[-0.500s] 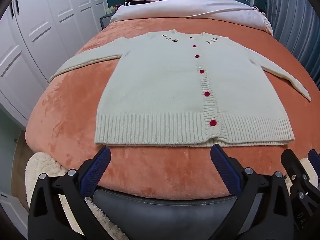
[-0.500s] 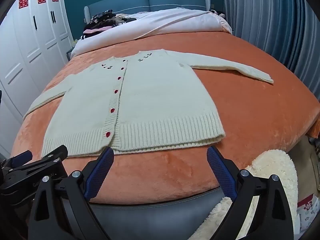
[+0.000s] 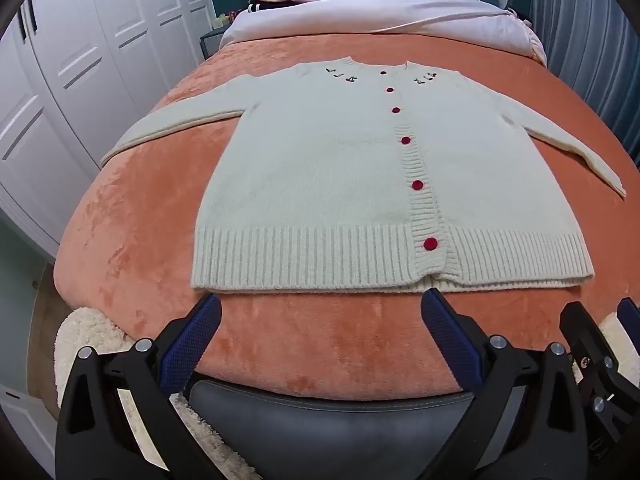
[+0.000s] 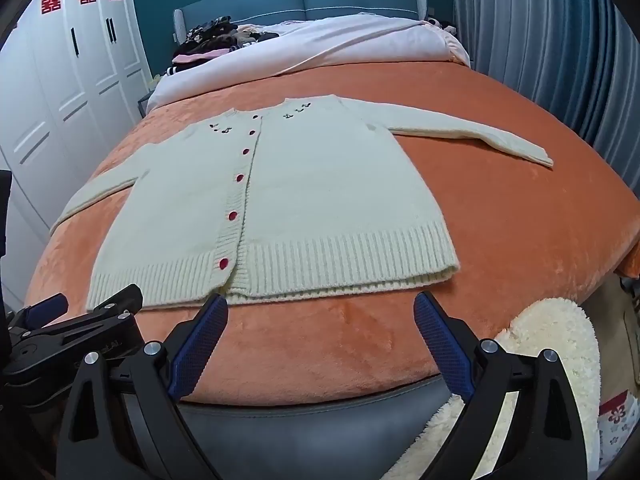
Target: Fold small clothes
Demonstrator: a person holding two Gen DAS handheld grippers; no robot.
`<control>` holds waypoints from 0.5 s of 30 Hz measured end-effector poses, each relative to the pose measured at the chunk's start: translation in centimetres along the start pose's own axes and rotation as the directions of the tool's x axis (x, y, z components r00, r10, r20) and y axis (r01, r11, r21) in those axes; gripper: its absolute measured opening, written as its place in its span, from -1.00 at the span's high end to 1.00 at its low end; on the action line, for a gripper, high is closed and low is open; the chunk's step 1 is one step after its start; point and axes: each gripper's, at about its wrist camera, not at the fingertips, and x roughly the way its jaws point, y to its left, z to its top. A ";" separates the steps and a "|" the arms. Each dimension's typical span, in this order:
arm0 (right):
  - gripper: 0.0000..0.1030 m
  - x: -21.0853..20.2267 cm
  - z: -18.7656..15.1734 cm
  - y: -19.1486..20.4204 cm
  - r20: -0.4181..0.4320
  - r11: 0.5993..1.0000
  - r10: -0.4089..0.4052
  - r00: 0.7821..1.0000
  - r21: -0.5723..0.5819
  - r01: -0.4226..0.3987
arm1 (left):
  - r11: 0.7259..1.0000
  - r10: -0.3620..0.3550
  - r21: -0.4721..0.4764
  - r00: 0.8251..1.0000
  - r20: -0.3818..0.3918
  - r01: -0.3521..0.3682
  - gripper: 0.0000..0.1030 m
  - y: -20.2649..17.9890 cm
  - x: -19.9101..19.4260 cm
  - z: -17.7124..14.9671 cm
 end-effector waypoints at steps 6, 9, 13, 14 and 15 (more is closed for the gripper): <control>-0.79 0.1 0.1 -0.1 -0.002 1.000 0.003 1.000 0.004 -0.003 | 1.000 -0.002 -0.002 1.000 -0.002 0.002 -0.90 0.1 0.0 0.0; -0.79 0.1 0.0 -0.1 -0.004 1.000 0.004 1.000 0.005 -0.004 | 1.000 0.000 0.001 1.000 -0.001 0.000 -0.90 0.1 0.0 0.0; -0.79 0.2 0.0 -0.3 -0.006 1.000 0.009 1.000 0.009 -0.009 | 1.000 0.000 0.002 1.000 -0.001 0.000 -0.90 0.2 0.1 -0.2; -0.79 0.2 0.0 -0.2 -0.007 1.000 0.009 1.000 0.009 -0.009 | 1.000 0.001 0.001 1.000 -0.002 -0.001 -0.90 0.3 0.2 -0.2; -0.79 0.2 0.0 -0.3 -0.008 1.000 0.010 1.000 0.010 -0.010 | 1.000 0.002 0.001 1.000 -0.002 -0.002 -0.90 0.3 0.2 -0.2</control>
